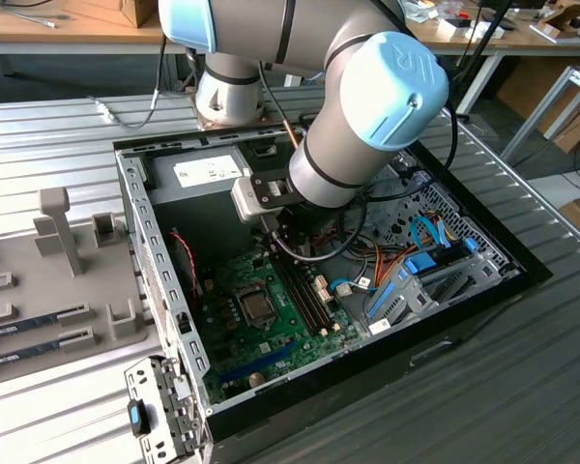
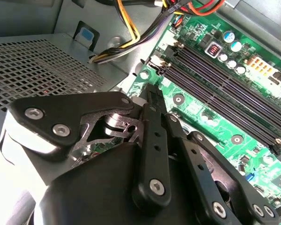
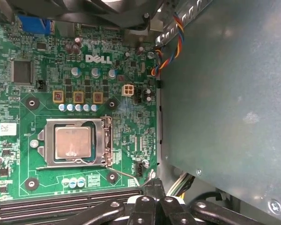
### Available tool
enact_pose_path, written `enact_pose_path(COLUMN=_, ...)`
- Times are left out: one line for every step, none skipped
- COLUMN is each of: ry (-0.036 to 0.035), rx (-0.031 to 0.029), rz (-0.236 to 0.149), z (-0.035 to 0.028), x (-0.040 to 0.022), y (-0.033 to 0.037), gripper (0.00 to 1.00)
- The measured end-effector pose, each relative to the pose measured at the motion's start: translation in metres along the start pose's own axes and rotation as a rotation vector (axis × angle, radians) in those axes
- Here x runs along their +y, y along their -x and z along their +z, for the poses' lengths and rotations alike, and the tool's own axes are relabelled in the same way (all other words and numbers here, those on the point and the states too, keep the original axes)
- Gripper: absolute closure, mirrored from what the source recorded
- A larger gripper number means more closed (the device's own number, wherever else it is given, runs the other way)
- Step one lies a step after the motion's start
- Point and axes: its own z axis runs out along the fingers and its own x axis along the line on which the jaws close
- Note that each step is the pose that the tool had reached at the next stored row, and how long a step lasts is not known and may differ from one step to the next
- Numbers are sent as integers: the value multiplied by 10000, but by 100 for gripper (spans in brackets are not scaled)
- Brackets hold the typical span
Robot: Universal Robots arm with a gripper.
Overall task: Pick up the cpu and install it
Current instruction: 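Install the first cpu locking lever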
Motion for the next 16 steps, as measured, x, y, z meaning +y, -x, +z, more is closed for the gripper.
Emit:
enact_pose_path(ry=1, rx=65, rz=3, z=-2, x=0, y=0, gripper=89)
enact_pose_path(ry=2, rx=104, rz=4, z=-4, x=0, y=1, gripper=89)
enact_pose_path(ry=3, rx=142, rz=5, z=-7, x=0, y=2, gripper=89)
enact_pose_path(ry=4, rx=165, rz=5, z=-10, x=0, y=3, gripper=89)
enact_pose_path(ry=5, rx=185, rz=6, z=-11, x=1, y=3, gripper=89)
enact_pose_path(ry=5, rx=198, rz=6, z=-12, x=1, y=2, gripper=89)
enact_pose_path(ry=5, rx=206, rz=7, z=-14, x=2, y=0, gripper=89)
enact_pose_path(ry=5, rx=209, rz=8, z=-14, x=2, y=-3, gripper=89)
enact_pose_path(ry=6, rx=211, rz=8, z=-16, x=2, y=-6, gripper=89)
enact_pose_path(ry=6, rx=216, rz=7, z=-19, x=3, y=-9, gripper=89)
enact_pose_path(ry=6, rx=218, rz=7, z=-21, x=3, y=-11, gripper=89)
enact_pose_path(ry=5, rx=226, rz=8, z=-21, x=3, y=-12, gripper=89)
enact_pose_path(ry=6, rx=238, rz=9, z=-21, x=3, y=-13, gripper=89)
enact_pose_path(ry=5, rx=264, rz=10, z=-22, x=4, y=-17, gripper=89)
enact_pose_path(ry=10, rx=422, rz=17, z=-24, x=3, y=-20, gripper=89)
enact_pose_path(ry=13, rx=678, rz=32, z=-23, x=3, y=-20, gripper=89)
